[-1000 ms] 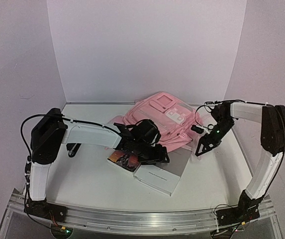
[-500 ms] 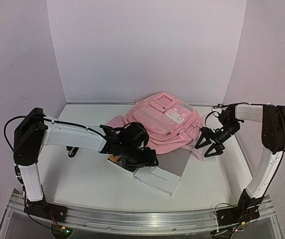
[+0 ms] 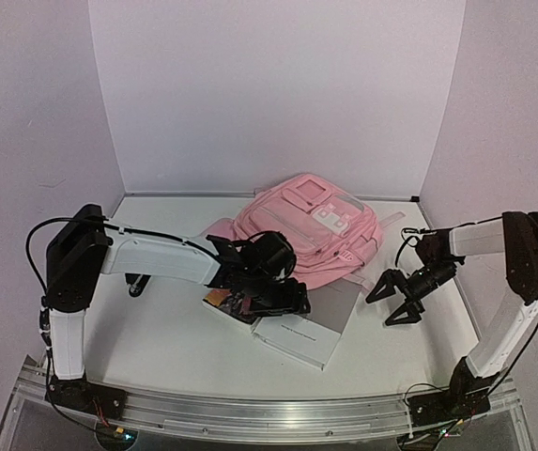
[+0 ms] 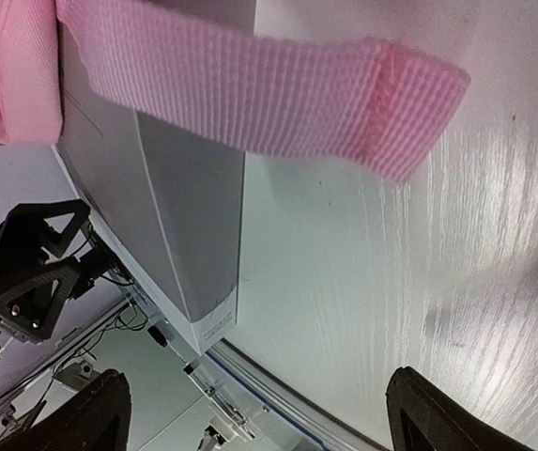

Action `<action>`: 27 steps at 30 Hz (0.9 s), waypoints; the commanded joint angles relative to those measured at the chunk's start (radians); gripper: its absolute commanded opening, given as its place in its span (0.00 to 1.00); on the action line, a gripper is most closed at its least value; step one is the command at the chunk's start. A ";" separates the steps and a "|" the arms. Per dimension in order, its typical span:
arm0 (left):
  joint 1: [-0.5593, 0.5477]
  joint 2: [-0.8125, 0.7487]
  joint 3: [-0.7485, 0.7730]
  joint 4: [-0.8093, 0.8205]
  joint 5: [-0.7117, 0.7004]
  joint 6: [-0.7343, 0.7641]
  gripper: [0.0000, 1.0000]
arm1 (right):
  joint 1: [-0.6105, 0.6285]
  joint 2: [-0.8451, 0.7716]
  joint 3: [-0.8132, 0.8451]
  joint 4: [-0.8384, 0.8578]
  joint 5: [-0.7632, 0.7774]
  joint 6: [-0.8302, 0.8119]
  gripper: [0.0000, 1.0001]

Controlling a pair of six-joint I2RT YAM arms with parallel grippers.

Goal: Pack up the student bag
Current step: Pick up the book from the center of the board.

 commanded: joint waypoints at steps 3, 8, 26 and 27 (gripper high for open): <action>-0.008 -0.077 -0.036 -0.038 -0.038 -0.007 0.73 | 0.005 -0.015 -0.010 0.059 -0.002 0.030 0.95; 0.025 -0.161 -0.079 -0.100 -0.083 -0.008 0.74 | 0.015 -0.035 -0.027 0.076 -0.015 0.043 0.96; 0.010 0.077 0.104 -0.075 0.099 0.093 0.68 | 0.036 0.030 -0.021 0.112 -0.017 0.002 0.92; 0.005 0.088 0.113 -0.063 0.109 0.093 0.67 | 0.036 0.035 -0.022 0.114 -0.015 -0.002 0.91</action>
